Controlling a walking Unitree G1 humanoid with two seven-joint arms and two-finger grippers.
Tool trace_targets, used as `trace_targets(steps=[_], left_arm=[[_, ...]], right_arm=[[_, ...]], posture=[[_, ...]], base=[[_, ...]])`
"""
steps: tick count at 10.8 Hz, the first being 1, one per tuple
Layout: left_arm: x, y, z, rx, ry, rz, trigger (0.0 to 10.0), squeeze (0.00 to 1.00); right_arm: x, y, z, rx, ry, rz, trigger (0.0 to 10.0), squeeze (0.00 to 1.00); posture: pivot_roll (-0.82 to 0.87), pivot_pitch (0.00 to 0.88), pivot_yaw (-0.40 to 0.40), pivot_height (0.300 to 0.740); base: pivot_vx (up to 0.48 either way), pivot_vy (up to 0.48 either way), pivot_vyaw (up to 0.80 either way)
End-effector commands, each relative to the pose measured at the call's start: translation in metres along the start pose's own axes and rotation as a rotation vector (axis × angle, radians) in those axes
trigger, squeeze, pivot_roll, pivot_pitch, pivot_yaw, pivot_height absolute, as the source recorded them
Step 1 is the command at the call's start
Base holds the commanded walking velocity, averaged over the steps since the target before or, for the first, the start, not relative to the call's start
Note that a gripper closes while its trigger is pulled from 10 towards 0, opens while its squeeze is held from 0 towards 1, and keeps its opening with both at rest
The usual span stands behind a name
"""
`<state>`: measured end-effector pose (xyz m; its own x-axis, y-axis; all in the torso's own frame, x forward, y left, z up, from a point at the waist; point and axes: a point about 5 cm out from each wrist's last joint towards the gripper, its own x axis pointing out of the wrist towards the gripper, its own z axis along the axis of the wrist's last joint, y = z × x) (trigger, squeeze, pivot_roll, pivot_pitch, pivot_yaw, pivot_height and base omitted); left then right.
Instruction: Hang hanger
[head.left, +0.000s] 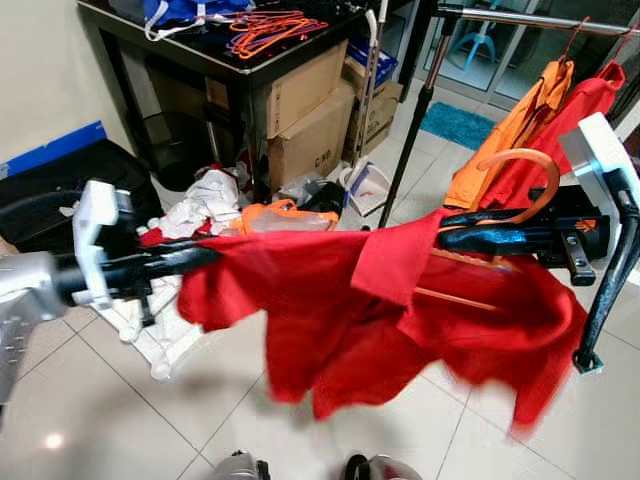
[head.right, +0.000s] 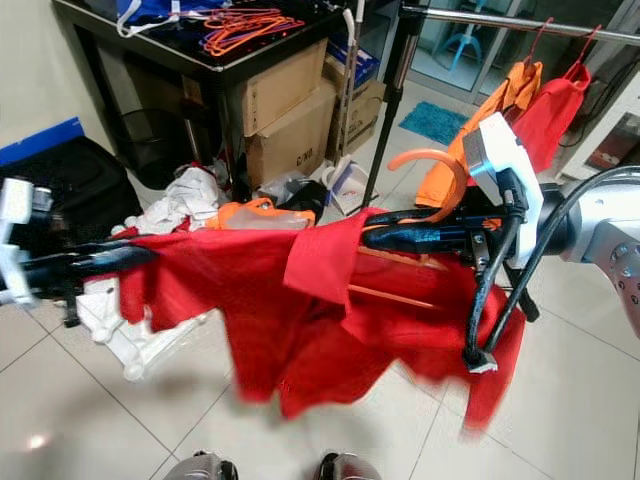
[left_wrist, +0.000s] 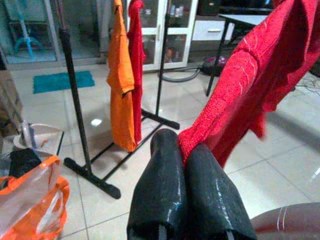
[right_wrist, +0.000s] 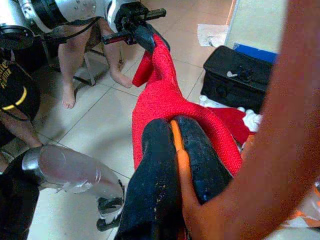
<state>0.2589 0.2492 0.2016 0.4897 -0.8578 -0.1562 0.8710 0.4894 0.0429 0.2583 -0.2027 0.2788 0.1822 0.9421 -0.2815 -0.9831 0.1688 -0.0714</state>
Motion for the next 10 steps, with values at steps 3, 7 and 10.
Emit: trace_targets(steps=[3, 7, 10], left_arm=[[-0.019, 0.005, -0.002, 0.004, 0.029, 0.074, 0.0, 0.00], [-0.035, 0.004, -0.009, -0.004, 0.062, 0.134, 0.0, 0.00], [-0.037, -0.002, -0.016, -0.006, 0.063, 0.175, 0.0, 0.00]], right_arm=[[-0.007, -0.001, 0.005, -0.032, 0.008, -0.021, 10.0, 0.00], [-0.010, -0.004, 0.003, -0.037, 0.025, -0.034, 10.0, 0.00], [-0.011, -0.007, 0.003, -0.042, 0.023, -0.048, 10.0, 0.00]], posture=[[-0.02, 0.077, -0.057, 0.740], [-0.02, 0.073, -0.060, 0.740], [-0.02, 0.069, -0.071, 0.740]], base=[[0.000, 0.000, 0.00], [0.000, 0.000, 0.00], [0.000, 0.000, 0.00]])
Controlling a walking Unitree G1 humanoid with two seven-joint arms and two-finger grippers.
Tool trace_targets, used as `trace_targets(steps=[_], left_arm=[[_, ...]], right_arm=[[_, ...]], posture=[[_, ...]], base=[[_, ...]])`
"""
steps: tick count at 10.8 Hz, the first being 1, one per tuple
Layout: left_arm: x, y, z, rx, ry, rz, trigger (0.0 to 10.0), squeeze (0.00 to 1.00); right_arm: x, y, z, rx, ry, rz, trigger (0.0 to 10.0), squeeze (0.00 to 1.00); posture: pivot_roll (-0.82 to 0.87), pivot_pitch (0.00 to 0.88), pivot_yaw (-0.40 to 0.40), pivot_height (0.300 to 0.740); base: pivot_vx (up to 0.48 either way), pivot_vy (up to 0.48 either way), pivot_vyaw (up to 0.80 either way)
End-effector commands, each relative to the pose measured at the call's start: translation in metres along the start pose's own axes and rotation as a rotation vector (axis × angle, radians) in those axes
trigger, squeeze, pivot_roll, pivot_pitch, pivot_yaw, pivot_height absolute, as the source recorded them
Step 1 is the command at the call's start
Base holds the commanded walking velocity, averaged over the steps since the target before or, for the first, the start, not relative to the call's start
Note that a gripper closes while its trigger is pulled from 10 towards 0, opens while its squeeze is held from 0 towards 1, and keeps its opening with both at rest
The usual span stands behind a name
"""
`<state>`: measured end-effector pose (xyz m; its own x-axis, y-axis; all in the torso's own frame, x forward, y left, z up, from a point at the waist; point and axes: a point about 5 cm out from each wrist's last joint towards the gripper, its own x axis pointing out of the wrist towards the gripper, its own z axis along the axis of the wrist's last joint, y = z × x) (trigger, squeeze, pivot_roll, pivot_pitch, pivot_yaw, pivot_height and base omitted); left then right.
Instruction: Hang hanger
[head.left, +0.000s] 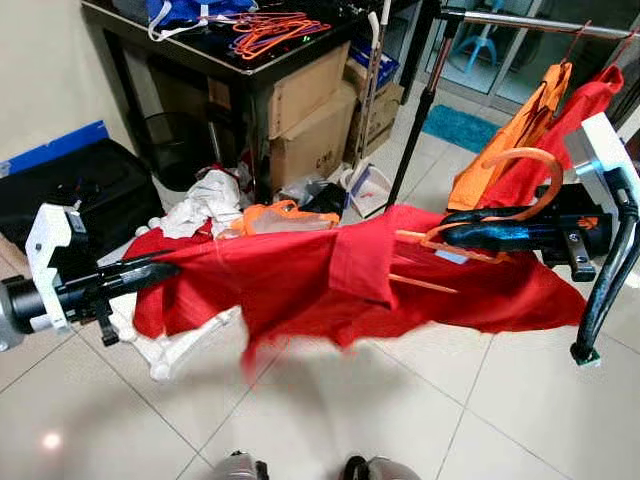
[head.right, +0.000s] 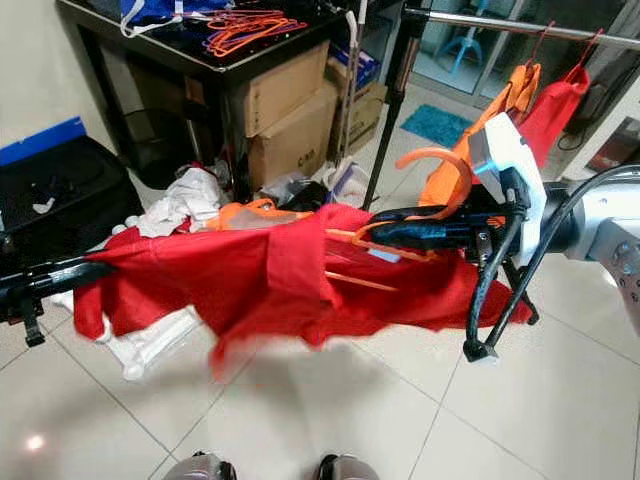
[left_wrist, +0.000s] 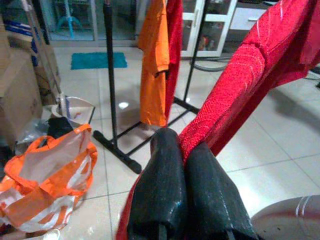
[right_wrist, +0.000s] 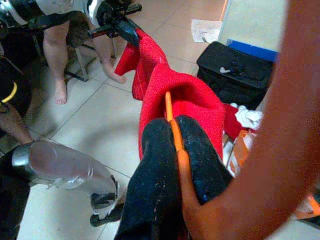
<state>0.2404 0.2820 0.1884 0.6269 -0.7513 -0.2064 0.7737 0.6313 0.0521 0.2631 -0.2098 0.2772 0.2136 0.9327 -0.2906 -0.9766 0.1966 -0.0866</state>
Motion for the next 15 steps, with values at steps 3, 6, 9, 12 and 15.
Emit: trace_targets(steps=[3, 6, 9, 12, 15], left_arm=[[0.009, 0.005, 0.011, 0.044, -0.063, 0.060, 10.0, 1.00], [0.011, 0.012, 0.027, 0.056, -0.145, 0.093, 10.0, 1.00], [0.023, 0.025, 0.034, 0.092, -0.181, 0.262, 10.0, 1.00], [0.097, -0.025, -0.033, -0.159, -0.067, 0.581, 10.0, 0.00], [0.114, -0.055, -0.060, -0.165, 0.083, 0.689, 10.0, 0.00]], right_arm=[[-0.003, -0.002, 0.008, -0.045, 0.004, -0.010, 10.0, 0.00], [-0.003, -0.002, 0.001, -0.032, 0.030, -0.042, 10.0, 0.00], [0.001, -0.009, -0.020, -0.024, 0.115, -0.182, 10.0, 0.00], [0.042, -0.019, -0.110, 0.215, 0.094, -0.869, 10.0, 0.00], [0.052, -0.015, -0.126, 0.343, 0.055, -1.123, 10.0, 0.00]], posture=[[-0.02, 0.061, -0.068, 0.740], [-0.02, 0.054, -0.062, 0.740], [-0.02, 0.056, -0.058, 0.740], [-0.02, 0.071, -0.026, 0.740], [-0.02, 0.086, -0.006, 0.740]], base=[[0.000, 0.000, 0.00], [0.000, 0.000, 0.00], [0.000, 0.000, 0.00], [0.000, 0.000, 0.00], [0.000, 0.000, 0.00]])
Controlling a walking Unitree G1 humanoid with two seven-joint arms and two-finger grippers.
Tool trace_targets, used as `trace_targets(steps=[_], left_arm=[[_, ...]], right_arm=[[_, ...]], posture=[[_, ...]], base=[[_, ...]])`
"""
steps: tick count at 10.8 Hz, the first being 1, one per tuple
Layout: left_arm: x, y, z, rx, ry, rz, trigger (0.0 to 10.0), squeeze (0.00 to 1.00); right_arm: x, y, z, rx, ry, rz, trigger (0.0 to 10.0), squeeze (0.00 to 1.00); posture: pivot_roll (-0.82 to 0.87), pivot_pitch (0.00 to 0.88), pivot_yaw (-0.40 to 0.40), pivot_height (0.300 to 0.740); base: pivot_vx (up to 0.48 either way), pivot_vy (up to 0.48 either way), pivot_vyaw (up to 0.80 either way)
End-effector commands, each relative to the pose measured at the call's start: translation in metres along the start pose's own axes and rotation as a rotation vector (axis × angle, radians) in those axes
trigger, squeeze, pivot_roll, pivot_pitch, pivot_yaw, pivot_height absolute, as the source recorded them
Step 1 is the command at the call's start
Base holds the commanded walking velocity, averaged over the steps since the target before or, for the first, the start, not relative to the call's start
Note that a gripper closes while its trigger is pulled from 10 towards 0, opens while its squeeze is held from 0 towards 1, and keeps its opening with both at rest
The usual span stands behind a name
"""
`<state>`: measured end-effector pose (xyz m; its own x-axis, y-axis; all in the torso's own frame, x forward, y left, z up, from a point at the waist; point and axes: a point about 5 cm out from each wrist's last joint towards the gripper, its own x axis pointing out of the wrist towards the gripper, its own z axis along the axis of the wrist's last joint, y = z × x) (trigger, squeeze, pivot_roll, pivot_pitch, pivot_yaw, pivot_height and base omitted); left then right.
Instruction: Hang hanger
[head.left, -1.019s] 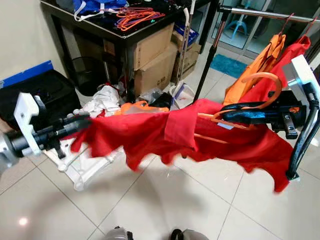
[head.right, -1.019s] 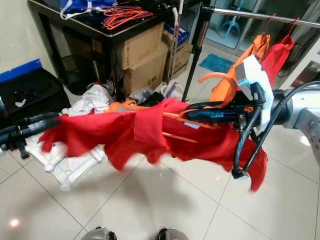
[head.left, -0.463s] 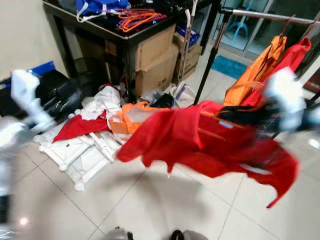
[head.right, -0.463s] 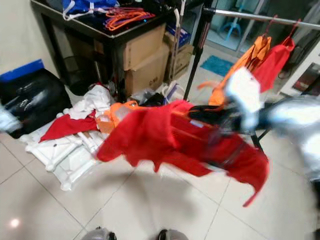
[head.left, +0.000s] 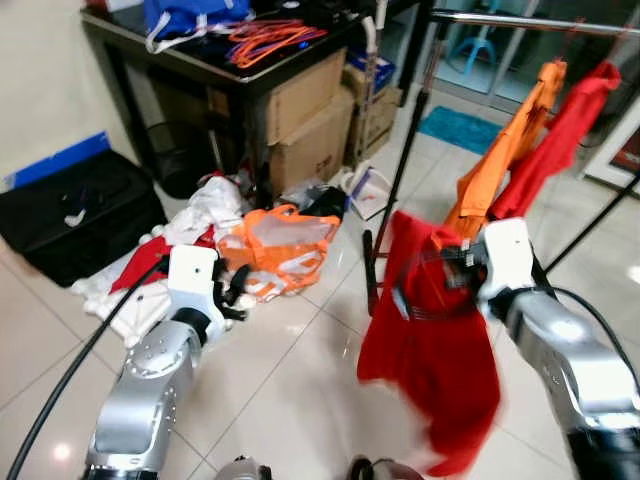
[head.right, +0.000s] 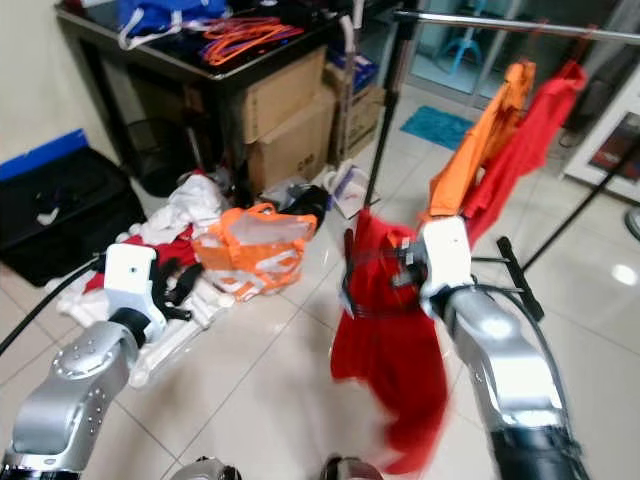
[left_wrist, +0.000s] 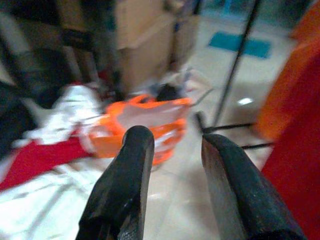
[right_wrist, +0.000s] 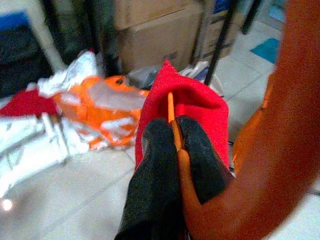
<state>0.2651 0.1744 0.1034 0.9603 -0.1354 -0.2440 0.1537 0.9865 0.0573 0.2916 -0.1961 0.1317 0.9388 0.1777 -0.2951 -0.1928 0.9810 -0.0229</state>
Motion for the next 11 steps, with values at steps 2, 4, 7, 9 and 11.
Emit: trace_targets(steps=[2, 4, 7, 9, 11], left_arm=[[0.005, 0.002, 0.013, 0.043, -0.037, 0.040, 10.0, 0.00], [0.007, 0.006, 0.030, 0.069, -0.069, 0.024, 10.0, 0.00], [0.007, -0.011, 0.034, 0.046, -0.164, 0.055, 10.0, 0.00], [0.005, -0.021, 0.033, 0.004, -0.175, 0.044, 10.0, 0.00], [0.004, -0.013, 0.033, 0.010, -0.158, 0.070, 10.0, 0.00]], right_arm=[[0.003, -0.017, 0.026, 0.146, -0.095, -0.079, 10.0, 0.00], [0.004, -0.027, 0.062, 0.206, -0.211, -0.058, 10.0, 0.00], [0.009, 0.013, 0.032, -0.155, -0.191, 0.012, 10.0, 0.00], [0.009, 0.029, 0.019, -0.157, -0.199, 0.040, 10.0, 0.00], [0.013, 0.035, 0.020, -0.049, -0.245, -0.012, 10.0, 0.00]], posture=[[-0.01, 0.067, -0.025, 0.740], [0.00, 0.059, -0.031, 0.740], [0.02, 0.000, -0.054, 0.740], [0.05, 0.000, -0.047, 0.740], [0.08, 0.000, -0.035, 0.740]], base=[[0.000, 0.000, 0.00], [0.000, 0.000, 0.00], [0.000, 0.000, 0.00], [0.000, 0.000, 0.00], [0.000, 0.000, 0.00]])
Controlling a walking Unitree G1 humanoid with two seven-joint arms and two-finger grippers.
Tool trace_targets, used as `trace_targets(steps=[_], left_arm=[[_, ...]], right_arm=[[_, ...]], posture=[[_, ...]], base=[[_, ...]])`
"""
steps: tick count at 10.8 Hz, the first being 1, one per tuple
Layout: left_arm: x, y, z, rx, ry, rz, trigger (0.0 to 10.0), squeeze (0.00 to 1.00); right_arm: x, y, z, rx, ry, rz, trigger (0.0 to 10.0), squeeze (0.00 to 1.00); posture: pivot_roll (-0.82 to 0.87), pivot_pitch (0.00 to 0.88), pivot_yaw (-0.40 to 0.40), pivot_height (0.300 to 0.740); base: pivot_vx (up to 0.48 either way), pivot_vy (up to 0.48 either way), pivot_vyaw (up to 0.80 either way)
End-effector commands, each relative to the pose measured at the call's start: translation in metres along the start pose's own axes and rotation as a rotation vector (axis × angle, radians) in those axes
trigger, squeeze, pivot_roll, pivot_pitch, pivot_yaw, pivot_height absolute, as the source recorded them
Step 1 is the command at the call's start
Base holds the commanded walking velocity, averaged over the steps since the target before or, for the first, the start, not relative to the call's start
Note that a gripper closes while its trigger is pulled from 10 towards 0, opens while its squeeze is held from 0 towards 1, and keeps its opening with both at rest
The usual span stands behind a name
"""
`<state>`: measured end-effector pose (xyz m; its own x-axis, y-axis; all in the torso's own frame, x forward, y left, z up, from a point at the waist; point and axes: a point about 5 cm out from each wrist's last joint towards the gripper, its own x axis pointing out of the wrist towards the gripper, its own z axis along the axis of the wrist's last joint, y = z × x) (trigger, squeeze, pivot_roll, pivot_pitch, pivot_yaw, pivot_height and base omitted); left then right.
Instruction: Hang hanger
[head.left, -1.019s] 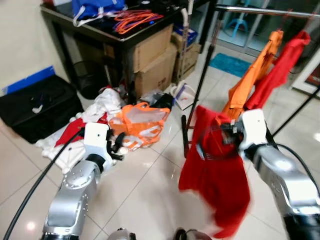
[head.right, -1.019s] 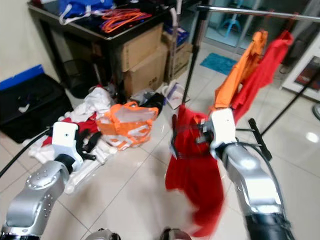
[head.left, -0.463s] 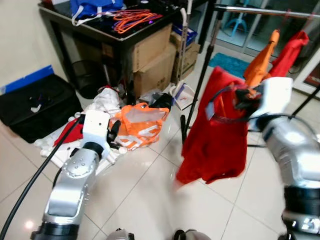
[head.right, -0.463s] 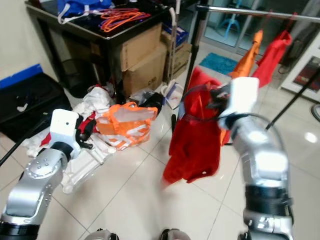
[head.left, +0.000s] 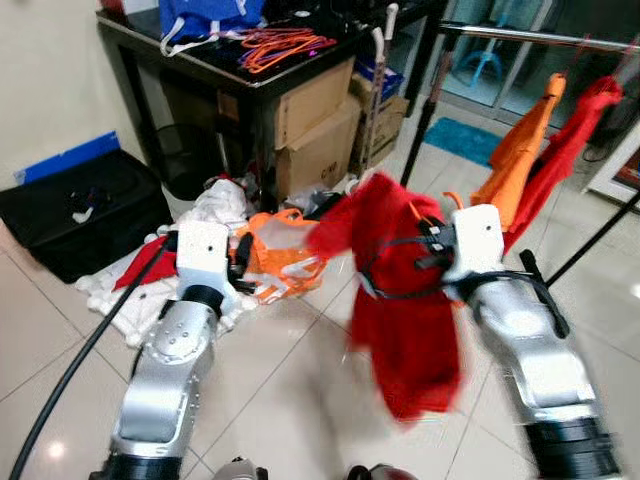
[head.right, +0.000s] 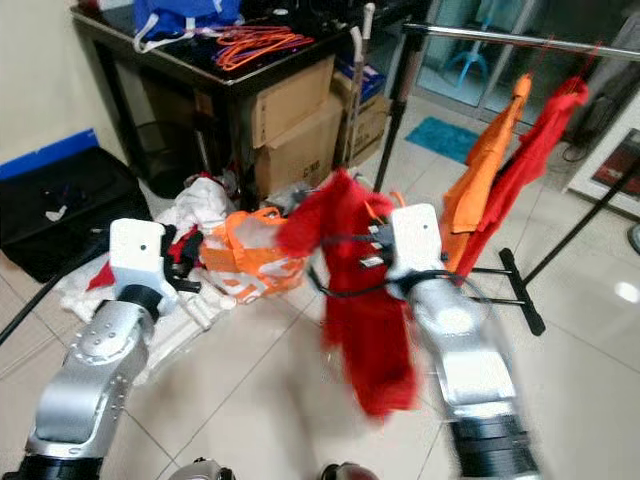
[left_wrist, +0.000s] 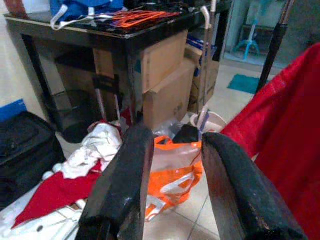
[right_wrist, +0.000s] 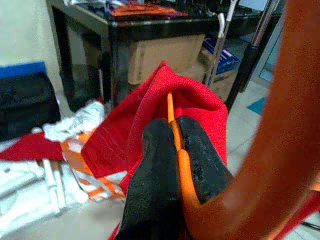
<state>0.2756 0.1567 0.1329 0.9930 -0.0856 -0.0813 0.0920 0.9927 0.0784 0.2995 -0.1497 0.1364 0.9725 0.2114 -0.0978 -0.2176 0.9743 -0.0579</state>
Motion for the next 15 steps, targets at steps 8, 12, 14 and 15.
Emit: trace_targets(steps=[8, 12, 14, 15], left_arm=[[0.002, 0.005, 0.002, -0.036, 0.016, 0.080, 10.0, 0.00], [0.005, -0.002, -0.002, -0.045, 0.039, 0.040, 10.0, 0.00], [0.002, 0.000, -0.005, -0.044, 0.050, 0.035, 10.0, 0.00], [0.002, 0.000, -0.005, -0.044, 0.044, 0.037, 10.0, 0.00]], right_arm=[[0.005, 0.005, 0.001, 0.017, -0.036, -0.008, 10.0, 0.00], [-0.003, -0.014, 0.002, 0.010, -0.028, -0.092, 10.0, 0.00], [-0.008, -0.011, -0.006, -0.005, 0.026, -0.099, 10.0, 0.00], [-0.009, -0.012, -0.009, -0.017, 0.044, -0.111, 10.0, 0.00]], posture=[[0.08, 0.000, -0.054, 0.740], [0.03, 0.000, -0.015, 0.740], [0.01, 0.004, -0.006, 0.740], [0.00, 0.005, -0.007, 0.740]], base=[[0.000, -0.340, 0.00], [0.000, -0.480, 0.00], [0.000, -0.480, 0.00], [0.000, -0.480, 0.00]])
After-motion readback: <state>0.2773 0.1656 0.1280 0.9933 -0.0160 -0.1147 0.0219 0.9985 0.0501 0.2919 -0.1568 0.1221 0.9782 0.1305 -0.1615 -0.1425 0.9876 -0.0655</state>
